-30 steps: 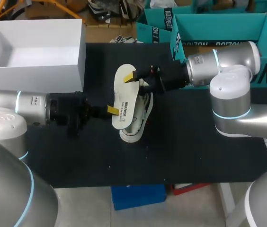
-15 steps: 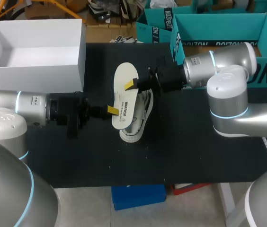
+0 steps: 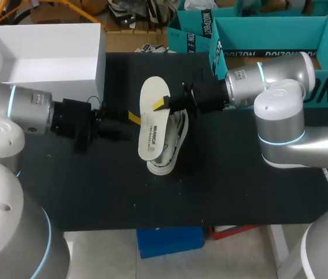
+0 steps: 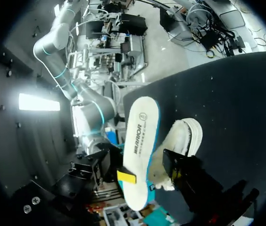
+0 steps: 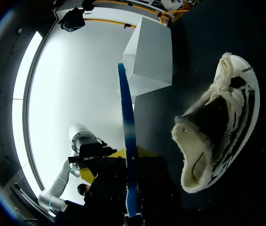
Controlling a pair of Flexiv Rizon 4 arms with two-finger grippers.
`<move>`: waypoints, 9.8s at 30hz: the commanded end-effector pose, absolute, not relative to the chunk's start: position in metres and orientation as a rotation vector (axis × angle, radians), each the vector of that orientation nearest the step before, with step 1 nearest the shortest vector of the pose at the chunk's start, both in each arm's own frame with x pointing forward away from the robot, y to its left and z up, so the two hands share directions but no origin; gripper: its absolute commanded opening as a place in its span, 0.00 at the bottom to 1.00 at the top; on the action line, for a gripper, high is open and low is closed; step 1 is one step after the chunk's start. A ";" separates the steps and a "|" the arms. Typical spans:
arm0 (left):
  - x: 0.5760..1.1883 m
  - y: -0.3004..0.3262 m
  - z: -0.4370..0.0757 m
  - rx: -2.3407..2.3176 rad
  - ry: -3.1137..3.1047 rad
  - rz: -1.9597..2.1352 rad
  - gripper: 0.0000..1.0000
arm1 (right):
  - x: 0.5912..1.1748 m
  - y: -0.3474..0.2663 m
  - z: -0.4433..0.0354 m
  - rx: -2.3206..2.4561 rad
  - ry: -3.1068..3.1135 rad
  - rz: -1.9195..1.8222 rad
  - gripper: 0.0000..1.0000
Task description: Take the shoe out of the shoebox, open the shoe tongue, remove and reinsert the insole, then place the shoe into the shoebox
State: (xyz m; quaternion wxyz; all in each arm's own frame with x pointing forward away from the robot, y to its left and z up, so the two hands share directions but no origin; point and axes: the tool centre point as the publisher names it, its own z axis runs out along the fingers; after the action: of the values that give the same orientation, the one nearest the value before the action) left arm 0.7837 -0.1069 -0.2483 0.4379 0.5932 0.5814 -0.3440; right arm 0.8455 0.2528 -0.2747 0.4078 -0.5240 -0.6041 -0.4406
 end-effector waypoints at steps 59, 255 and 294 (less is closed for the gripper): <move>0.774 -0.145 -0.197 2.024 1.900 -0.209 1.00 | 0.846 0.254 -0.276 -1.322 -1.522 -1.113 0.00; 0.846 -0.124 -0.272 1.043 1.120 -1.061 0.47 | 0.846 0.254 -0.276 -1.322 -1.522 -1.113 0.00; 0.853 -0.151 -0.274 1.095 1.088 -1.066 0.00 | 0.846 0.254 -0.276 -1.322 -1.522 -1.113 0.00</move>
State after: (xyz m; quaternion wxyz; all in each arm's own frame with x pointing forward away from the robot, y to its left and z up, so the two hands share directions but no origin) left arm 0.8534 -0.1486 -0.2733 0.5916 0.4694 0.4663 -0.4607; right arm 0.8464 0.2519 -0.2756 0.4075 -0.5244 -0.6040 -0.4406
